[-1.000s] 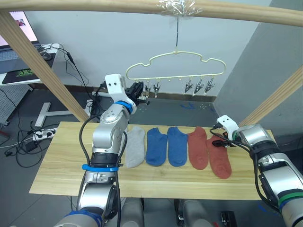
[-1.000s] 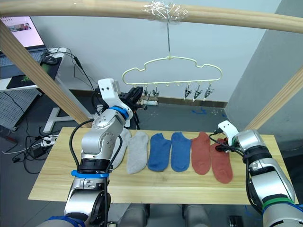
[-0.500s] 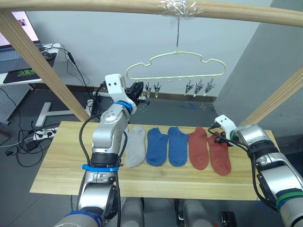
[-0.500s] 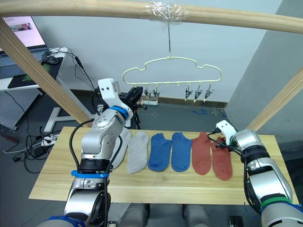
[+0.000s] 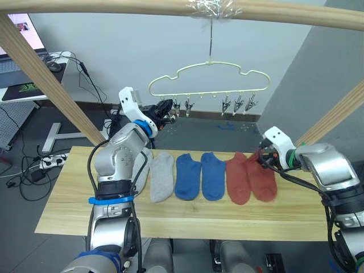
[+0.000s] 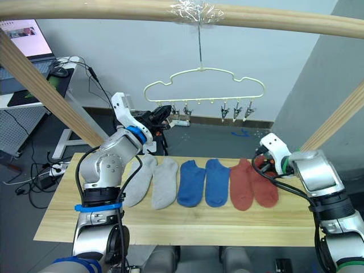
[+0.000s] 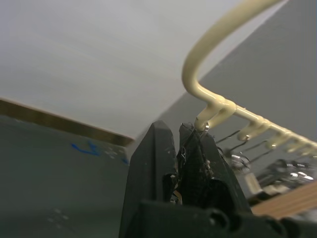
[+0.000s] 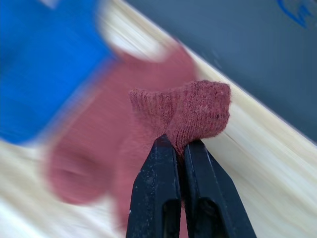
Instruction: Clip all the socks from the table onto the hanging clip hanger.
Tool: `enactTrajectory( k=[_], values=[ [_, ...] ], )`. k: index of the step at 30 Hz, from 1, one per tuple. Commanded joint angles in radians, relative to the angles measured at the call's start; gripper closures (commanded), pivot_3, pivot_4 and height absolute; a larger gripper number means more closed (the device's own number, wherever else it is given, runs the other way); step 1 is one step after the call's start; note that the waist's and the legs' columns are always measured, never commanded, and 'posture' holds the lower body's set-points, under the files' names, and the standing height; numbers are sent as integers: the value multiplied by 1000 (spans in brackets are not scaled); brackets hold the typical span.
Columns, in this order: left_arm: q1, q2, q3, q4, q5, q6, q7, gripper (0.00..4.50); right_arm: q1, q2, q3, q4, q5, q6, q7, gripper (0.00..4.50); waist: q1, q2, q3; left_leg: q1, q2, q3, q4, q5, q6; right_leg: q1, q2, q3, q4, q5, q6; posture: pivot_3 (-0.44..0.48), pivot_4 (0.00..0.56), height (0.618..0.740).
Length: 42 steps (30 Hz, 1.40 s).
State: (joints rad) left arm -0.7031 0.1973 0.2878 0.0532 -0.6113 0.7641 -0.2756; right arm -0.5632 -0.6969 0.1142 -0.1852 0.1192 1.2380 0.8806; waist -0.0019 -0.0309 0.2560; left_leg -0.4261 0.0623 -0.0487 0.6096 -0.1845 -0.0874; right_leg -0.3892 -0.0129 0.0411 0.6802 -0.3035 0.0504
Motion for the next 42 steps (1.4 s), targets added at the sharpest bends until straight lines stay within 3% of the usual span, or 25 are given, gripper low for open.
enactTrajectory(
  k=[1,8,15,21,42],
  values=[
    [-32,19,96,17,-126,109,14,4383,-25,42,-75,-139,121,113,5,4469,0,0,0,0,0,0,0,0,0,0,0,0,0,0,0,82,196,740],
    [-83,47,192,73,-254,221,65,4383,-137,193,-77,-129,235,144,-64,4469,-2,0,0,0,0,-1,0,0,0,0,0,-1,1,0,0,86,179,740],
    [-110,53,251,106,-374,302,121,4383,-289,390,-62,13,313,90,-108,4469,-4,0,0,0,1,-1,0,1,-2,-1,0,-2,1,0,0,97,175,740],
    [-107,62,273,111,-446,346,176,4383,-366,482,-38,150,339,19,-119,4469,1,0,0,-1,0,-1,0,3,-5,-1,-1,-2,1,0,0,111,174,740],
    [-82,52,236,52,-511,339,235,4383,-472,572,29,412,341,-113,-102,4469,8,0,-1,-1,0,-1,0,3,-5,-1,-1,-3,2,0,-1,175,168,740]
  ],
)
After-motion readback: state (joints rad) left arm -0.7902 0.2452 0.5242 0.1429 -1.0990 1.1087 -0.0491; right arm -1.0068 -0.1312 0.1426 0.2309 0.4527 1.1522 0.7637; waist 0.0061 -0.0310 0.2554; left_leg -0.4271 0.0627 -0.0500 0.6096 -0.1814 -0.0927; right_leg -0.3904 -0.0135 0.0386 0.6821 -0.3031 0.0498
